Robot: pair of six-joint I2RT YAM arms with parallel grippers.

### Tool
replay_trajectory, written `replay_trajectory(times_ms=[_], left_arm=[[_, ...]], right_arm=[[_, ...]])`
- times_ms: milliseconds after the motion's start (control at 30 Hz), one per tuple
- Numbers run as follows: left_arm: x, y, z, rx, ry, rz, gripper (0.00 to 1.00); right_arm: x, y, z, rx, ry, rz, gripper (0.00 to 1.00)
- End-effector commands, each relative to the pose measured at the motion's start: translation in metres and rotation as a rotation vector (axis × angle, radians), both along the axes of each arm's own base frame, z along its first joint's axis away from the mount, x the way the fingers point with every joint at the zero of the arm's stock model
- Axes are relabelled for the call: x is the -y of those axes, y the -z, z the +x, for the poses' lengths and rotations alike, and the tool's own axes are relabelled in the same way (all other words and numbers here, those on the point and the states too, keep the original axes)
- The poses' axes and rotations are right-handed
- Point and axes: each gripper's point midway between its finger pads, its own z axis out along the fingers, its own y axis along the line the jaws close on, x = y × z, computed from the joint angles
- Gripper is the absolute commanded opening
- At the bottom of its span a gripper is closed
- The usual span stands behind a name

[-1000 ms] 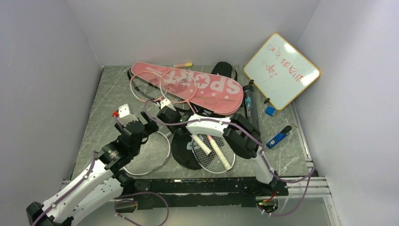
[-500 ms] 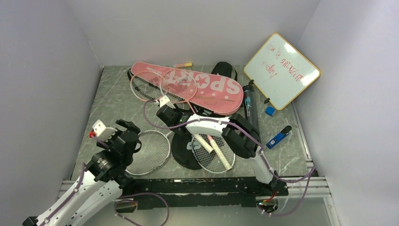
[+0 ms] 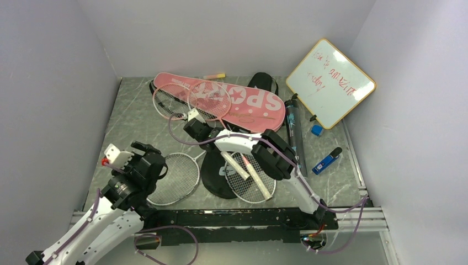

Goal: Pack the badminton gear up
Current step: Adjust the racket at the center of the board.

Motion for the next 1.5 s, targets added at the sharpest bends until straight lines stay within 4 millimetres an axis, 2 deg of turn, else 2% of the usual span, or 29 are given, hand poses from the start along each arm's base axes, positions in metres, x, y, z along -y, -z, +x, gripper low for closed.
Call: replay_trajectory(times_ms=[0, 67, 200, 333, 433, 500, 633, 733, 833, 1000, 1100, 1333, 1400, 1467], left_arm=[[-0.006, -0.018, 0.001, 0.079, -0.037, -0.036, 0.87], [-0.007, -0.021, 0.000, 0.091, -0.038, -0.044, 0.86], [-0.007, -0.023, 0.000, 0.094, -0.033, -0.038, 0.84], [-0.007, -0.020, -0.001, 0.084, -0.038, -0.035, 0.83], [-0.008, -0.021, -0.001, 0.076, -0.043, -0.029, 0.83], [-0.009, -0.021, -0.002, 0.076, -0.047, -0.028, 0.83], [-0.007, -0.021, 0.000, 0.079, -0.036, -0.027, 0.84], [-0.004, -0.021, 0.002, 0.078, -0.025, -0.021, 0.84], [-0.001, -0.020, 0.005, 0.071, -0.013, -0.016, 0.84], [0.003, -0.021, 0.009, 0.064, 0.005, -0.010, 0.84], [0.005, -0.021, 0.010, 0.060, 0.010, -0.007, 0.84], [0.007, -0.023, 0.012, 0.068, 0.021, -0.005, 0.84], [0.007, -0.023, 0.012, 0.068, 0.023, 0.001, 0.84], [0.008, -0.023, 0.013, 0.067, 0.029, 0.008, 0.84]], right_arm=[[-0.011, -0.011, 0.003, 0.003, -0.015, 0.017, 0.00], [-0.016, -0.023, -0.002, -0.011, -0.040, 0.059, 0.00], [-0.042, -0.056, -0.036, -0.093, -0.226, 0.239, 0.00], [-0.044, -0.088, -0.058, -0.126, -0.307, 0.338, 0.00], [-0.039, -0.109, -0.070, -0.131, -0.335, 0.379, 0.00], [-0.030, -0.122, -0.071, -0.108, -0.316, 0.399, 0.00], [0.008, -0.133, -0.054, -0.038, -0.137, 0.337, 0.00], [0.039, -0.127, -0.041, -0.007, -0.009, 0.284, 0.00], [0.062, -0.110, -0.031, -0.019, 0.078, 0.239, 0.00], [0.079, -0.081, -0.030, -0.033, 0.096, 0.132, 0.00], [0.097, -0.059, -0.031, -0.046, 0.123, 0.018, 0.00], [0.123, -0.032, -0.051, -0.112, 0.110, -0.077, 0.00], [0.127, -0.029, -0.054, -0.117, 0.116, -0.089, 0.02], [0.130, -0.025, -0.053, -0.122, 0.120, -0.102, 0.12]])
